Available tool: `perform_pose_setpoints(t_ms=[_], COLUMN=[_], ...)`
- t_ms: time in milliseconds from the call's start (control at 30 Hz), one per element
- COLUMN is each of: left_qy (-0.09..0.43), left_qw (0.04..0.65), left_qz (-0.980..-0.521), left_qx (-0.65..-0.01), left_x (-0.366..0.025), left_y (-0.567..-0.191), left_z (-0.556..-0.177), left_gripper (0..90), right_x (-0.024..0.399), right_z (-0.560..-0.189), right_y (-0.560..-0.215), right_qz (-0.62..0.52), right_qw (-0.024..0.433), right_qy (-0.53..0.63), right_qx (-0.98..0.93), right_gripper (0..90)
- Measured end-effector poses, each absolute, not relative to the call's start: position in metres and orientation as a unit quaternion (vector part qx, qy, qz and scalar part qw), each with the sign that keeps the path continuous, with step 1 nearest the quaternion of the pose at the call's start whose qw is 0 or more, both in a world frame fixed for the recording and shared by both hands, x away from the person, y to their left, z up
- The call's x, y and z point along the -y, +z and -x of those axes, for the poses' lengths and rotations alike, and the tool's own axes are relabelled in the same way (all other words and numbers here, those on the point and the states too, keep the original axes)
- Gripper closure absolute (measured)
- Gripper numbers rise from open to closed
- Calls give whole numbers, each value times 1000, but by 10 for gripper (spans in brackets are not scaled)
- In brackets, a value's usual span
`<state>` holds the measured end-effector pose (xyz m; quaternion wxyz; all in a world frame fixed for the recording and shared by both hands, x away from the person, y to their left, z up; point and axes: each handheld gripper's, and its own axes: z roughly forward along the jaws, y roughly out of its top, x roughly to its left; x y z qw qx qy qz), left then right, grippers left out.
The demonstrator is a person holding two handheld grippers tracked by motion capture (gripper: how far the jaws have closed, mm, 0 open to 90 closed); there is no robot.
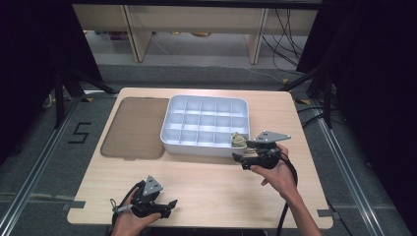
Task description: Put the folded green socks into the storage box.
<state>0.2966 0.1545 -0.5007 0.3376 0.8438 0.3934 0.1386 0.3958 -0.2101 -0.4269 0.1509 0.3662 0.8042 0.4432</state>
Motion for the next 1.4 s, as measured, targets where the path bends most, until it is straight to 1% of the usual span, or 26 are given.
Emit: perform_pose_setpoints(t_ms=[100, 167, 233, 300, 467, 500, 533, 600, 633, 667, 700, 800, 867, 900, 933, 1067, 1200, 1400], left_qy=[140, 141, 141, 139, 141, 140, 135, 136, 136, 136, 137, 139, 140, 138, 137, 136, 139, 136], left_qw=[338, 346, 342, 341, 344, 347, 346, 347, 342, 341, 346, 339, 338, 351, 336, 330, 336, 336], left_qz=[-843, -835, -839, -839, -838, -835, -836, -835, -839, -839, -834, -841, -840, -830, -843, -847, -844, -845], left_qx=[-394, -403, -399, -401, -400, -403, -405, -405, -401, -401, -407, -397, -401, -411, -396, -393, -394, -394], left_x=[-154, -153, -155, -155, -154, -153, -152, -152, -152, -152, -152, -153, -152, -150, -153, -152, -151, -151], left_y=[-501, -501, -501, -501, -501, -502, -502, -503, -502, -503, -504, -503, -504, -505, -503, -503, -504, -504], left_z=[-296, -296, -296, -297, -296, -295, -295, -295, -295, -295, -295, -296, -296, -295, -295, -295, -295, -295], left_gripper=[213, 213, 213, 213, 213, 213, 213, 213, 213, 213, 213, 213, 213, 213, 213, 213, 213, 213], right_x=[210, 208, 209, 208, 211, 210, 212, 212, 214, 215, 216, 218, 219, 219, 220, 223, 223, 227], right_z=[-390, -386, -383, -377, -369, -366, -366, -362, -363, -363, -361, -358, -355, -353, -351, -345, -337, -333], right_y=[-428, -431, -433, -436, -442, -443, -445, -448, -450, -452, -453, -456, -458, -460, -460, -465, -470, -479], right_qz=[-362, -365, -354, -359, -351, -364, -355, -364, -357, -351, -354, -349, -353, -355, -353, -354, -369, -355], right_qw=[145, 140, 145, 133, 137, 127, 135, 124, 135, 135, 134, 129, 125, 126, 123, 129, 111, 118], right_qy=[438, 442, 439, 438, 432, 432, 430, 426, 428, 426, 428, 425, 429, 430, 428, 431, 427, 424], right_qx=[-810, -807, -813, -814, -819, -815, -819, -819, -819, -823, -821, -825, -822, -820, -823, -820, -818, -825], right_gripper=[262, 260, 250, 243, 234, 234, 233, 232, 231, 230, 229, 222, 219, 217, 212, 204, 196, 194])
